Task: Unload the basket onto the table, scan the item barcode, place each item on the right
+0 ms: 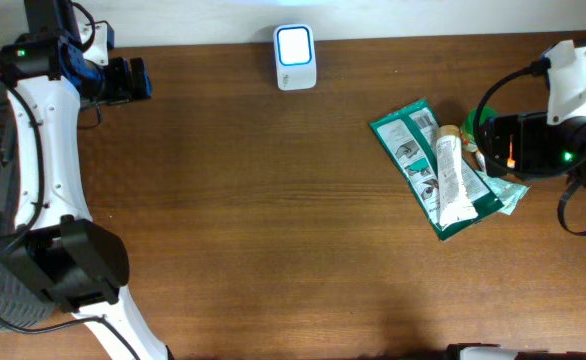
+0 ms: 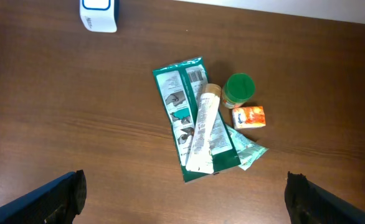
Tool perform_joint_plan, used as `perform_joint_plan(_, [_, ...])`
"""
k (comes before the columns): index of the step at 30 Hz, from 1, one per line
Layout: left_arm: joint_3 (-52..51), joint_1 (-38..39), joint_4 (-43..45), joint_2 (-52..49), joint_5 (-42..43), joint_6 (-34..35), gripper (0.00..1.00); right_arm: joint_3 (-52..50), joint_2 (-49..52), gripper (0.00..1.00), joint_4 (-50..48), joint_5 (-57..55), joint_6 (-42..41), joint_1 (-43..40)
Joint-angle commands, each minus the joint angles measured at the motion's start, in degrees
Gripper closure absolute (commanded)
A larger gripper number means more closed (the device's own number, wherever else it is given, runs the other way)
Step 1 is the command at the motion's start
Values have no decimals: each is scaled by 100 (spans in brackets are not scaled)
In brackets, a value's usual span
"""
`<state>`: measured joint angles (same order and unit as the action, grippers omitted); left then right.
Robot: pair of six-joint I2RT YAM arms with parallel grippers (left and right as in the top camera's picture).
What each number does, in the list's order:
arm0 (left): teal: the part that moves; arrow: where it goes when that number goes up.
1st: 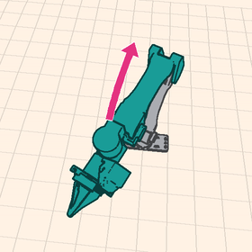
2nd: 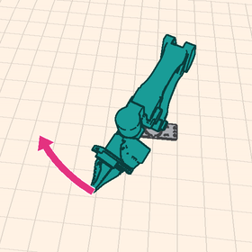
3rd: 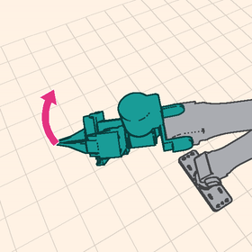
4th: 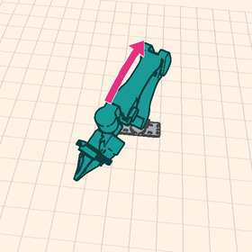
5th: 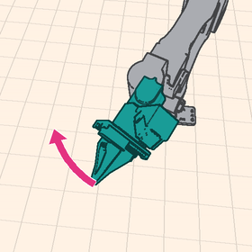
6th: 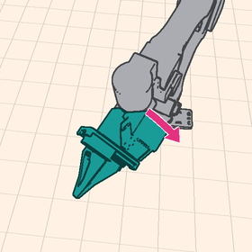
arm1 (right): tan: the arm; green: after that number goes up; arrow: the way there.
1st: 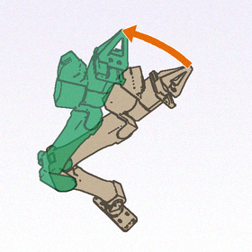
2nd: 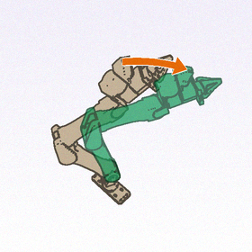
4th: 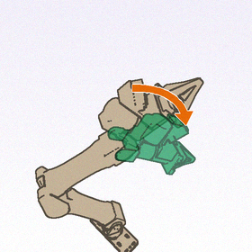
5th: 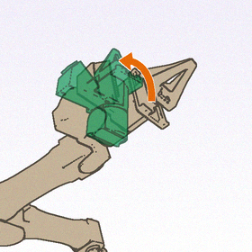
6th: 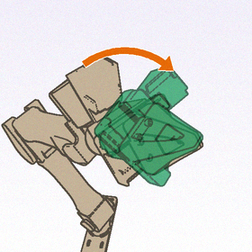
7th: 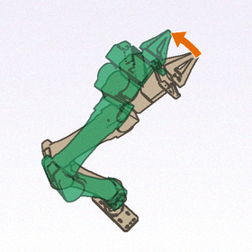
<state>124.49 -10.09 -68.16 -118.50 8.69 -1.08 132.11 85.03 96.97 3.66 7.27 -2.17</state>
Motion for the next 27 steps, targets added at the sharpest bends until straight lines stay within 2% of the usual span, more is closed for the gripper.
perform_joint_plan(1, [92, 0, -7, 87, -17, -90, 1, 0, -76, 2, 33, 66, -63, -11])
perform_joint_plan(11, [92, 0, -7, 87, -17, -90, 1, -48, -763, 2, 33, 13, -17, -11])
perform_joint_plan(14, [92, 0, -7, 87, -17, -90, 1, -420, -1178, 2, -240, -96, -17, -11])
perform_joint_plan(21, [92, 0, -7, 87, -17, -90, 1, -2680, -2503, 2, -2135, -131, 92, -11])
perform_joint_plan(27, [92, 0, -7, 87, -17, -90, 1, -5165, -3803, 2, -4315, -76, 87, -11])
